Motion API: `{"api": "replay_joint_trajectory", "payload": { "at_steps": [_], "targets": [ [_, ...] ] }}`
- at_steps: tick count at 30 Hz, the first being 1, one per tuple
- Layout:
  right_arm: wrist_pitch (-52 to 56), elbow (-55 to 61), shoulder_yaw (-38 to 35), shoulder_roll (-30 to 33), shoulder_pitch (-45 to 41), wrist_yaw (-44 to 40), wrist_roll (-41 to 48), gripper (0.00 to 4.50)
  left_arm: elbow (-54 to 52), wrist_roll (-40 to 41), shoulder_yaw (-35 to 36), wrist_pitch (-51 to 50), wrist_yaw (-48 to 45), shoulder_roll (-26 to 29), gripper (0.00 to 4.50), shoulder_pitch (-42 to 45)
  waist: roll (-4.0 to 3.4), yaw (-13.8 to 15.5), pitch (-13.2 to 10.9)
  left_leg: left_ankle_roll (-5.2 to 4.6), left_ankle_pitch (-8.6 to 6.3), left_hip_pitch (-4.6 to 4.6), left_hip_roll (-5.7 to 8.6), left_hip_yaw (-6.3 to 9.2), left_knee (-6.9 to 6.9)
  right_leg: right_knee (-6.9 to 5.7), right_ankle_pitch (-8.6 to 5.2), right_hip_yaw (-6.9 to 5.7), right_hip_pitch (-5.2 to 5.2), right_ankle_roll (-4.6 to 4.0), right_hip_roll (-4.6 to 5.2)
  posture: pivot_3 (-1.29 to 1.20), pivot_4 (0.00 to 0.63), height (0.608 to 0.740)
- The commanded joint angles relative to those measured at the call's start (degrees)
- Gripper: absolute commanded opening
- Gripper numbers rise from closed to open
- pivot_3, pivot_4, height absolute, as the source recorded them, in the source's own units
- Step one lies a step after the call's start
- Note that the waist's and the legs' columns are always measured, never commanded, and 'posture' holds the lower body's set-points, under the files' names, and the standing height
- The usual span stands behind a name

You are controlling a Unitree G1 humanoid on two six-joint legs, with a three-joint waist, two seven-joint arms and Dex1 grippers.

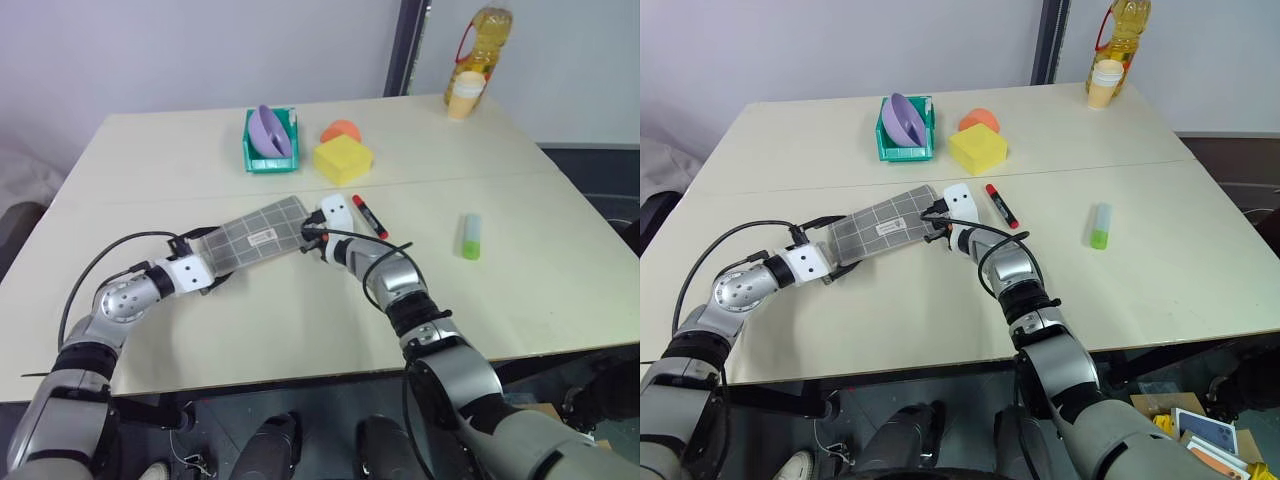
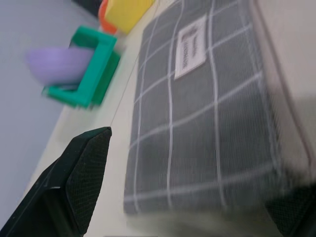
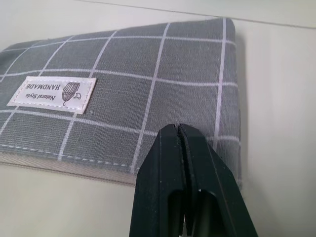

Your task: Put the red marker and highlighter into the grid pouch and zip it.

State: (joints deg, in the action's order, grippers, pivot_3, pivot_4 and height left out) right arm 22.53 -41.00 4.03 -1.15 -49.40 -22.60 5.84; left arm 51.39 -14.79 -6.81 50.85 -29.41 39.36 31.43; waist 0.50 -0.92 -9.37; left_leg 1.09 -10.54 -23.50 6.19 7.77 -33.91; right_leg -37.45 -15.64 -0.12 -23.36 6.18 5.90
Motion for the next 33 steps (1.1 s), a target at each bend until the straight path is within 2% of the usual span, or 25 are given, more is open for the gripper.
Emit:
{"api": "replay_joint_trajectory", "payload": {
  "at_steps": [1,7,12,15,18,24,28,33],
  "targets": [
    [0.6,3.4,0.2,-0.2,0.5,0.2,-0.2,0.0,2.7,-1.1,-1.6,4.2,0.8,-0.6,3.16,1.9,0.0,-0.2,0.0,0.0,0.0,0.0,0.0,0.0,0.0,-0.01,0.0,0.0,0.0,0.0,0.0,0.0,0.15,0.74],
    [1.2,4.5,0.7,0.0,1.3,0.0,-0.5,0.0,5.0,-1.0,-2.1,7.0,1.2,-0.5,0.04,3.2,0.01,-0.3,0.0,-0.01,0.0,-0.02,-0.01,-0.01,0.0,-0.09,0.0,0.01,0.03,0.01,-0.01,0.0,0.15,0.74],
    [-1.3,6.2,-0.4,0.6,1.2,0.5,-0.4,0.0,3.5,2.5,-0.5,5.4,0.3,-1.2,0.04,2.2,0.01,-0.3,0.0,-0.01,0.01,-0.02,-0.02,-0.01,0.0,-0.1,0.0,0.02,0.02,0.01,-0.02,0.0,0.15,0.74],
    [-3.7,13.7,0.1,4.2,3.2,-1.7,-1.0,0.0,-4.1,10.5,2.3,-3.9,-3.0,-3.4,0.04,-1.2,-0.02,-0.2,0.0,-0.01,0.01,-0.03,-0.01,-0.01,0.0,-0.1,0.0,0.03,0.01,0.01,-0.02,0.0,0.15,0.74],
    [1.6,24.2,-2.2,9.4,6.5,-4.2,1.4,0.88,-20.3,19.5,4.9,-18.6,-4.1,-6.4,0.0,-8.6,-0.01,-0.3,0.0,-0.01,0.01,-0.18,0.0,-0.01,-0.08,-0.08,-0.02,0.06,0.0,0.05,0.01,0.0,0.15,0.74],
    [13.8,39.6,-0.6,16.7,13.9,-8.9,4.4,4.02,-40.8,22.6,6.3,-35.6,-1.0,-9.6,0.0,-19.0,-0.02,-0.6,0.0,-0.02,0.01,-0.36,-0.07,0.01,-0.08,-0.1,-0.01,0.08,-0.14,0.04,-0.04,0.0,0.15,0.74],
    [16.7,43.7,1.6,16.4,16.9,-8.8,4.8,4.02,-48.7,22.6,5.9,-42.2,0.9,-12.7,0.0,-22.0,-0.03,-0.8,0.0,-0.02,0.01,-0.35,-0.1,0.01,-0.08,-0.1,-0.01,0.08,-0.13,0.02,-0.04,0.0,0.15,0.74],
    [16.5,40.1,2.3,14.7,16.2,-6.1,3.7,4.02,-53.7,21.7,4.7,-46.3,0.9,-15.1,0.0,-23.0,-0.02,-0.1,0.0,-0.02,0.01,-0.33,-0.08,0.0,-0.2,-0.1,-0.01,0.07,-0.06,0.02,-0.05,0.0,0.15,0.74]
  ]
}}
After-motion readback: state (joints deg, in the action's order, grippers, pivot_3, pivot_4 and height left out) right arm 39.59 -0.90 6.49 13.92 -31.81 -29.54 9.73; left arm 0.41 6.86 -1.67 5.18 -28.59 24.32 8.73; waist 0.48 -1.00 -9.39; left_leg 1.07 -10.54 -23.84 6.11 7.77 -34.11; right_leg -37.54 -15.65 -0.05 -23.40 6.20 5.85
